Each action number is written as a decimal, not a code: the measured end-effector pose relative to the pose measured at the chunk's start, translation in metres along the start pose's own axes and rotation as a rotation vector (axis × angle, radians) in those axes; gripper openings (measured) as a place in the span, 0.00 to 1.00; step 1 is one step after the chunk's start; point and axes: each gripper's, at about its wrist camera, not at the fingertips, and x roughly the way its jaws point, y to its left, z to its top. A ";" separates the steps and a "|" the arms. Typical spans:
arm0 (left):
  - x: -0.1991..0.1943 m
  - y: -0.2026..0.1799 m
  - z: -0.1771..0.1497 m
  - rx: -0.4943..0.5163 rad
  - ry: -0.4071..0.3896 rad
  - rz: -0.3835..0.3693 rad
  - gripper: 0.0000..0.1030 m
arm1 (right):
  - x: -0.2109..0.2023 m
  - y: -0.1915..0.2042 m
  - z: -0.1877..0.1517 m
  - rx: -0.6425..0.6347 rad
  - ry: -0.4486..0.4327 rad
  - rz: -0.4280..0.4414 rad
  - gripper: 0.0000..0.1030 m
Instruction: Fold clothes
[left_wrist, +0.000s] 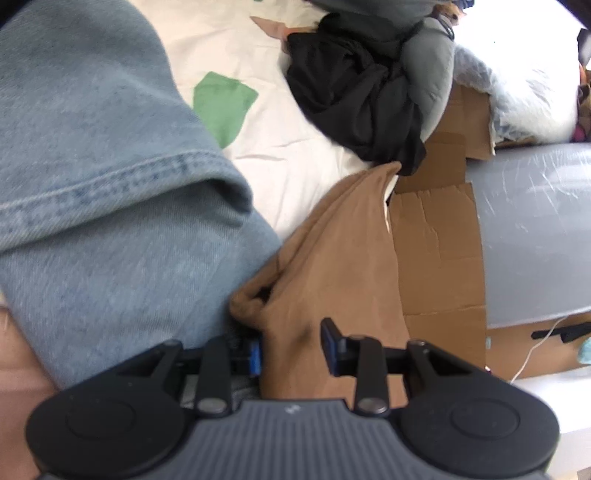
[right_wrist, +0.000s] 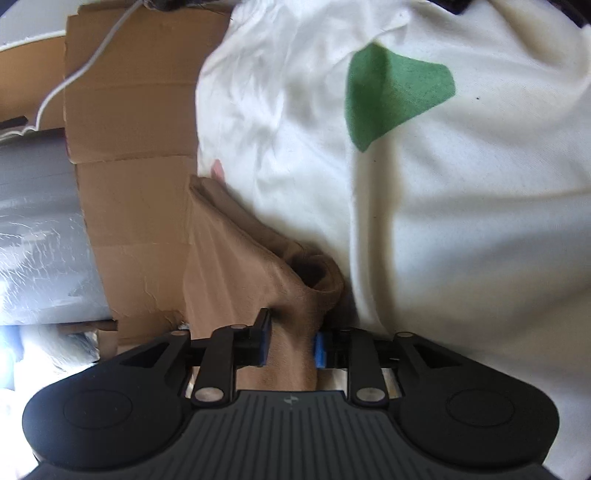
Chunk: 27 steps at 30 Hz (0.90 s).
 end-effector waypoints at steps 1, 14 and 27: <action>-0.001 0.000 -0.001 0.008 0.003 0.000 0.33 | 0.001 0.000 0.000 0.004 -0.004 0.007 0.33; 0.004 0.003 -0.007 -0.083 -0.041 -0.003 0.27 | 0.015 -0.009 0.004 0.076 -0.021 0.006 0.20; -0.008 -0.017 0.004 -0.013 -0.028 0.027 0.02 | -0.005 0.024 0.011 -0.051 -0.024 -0.053 0.03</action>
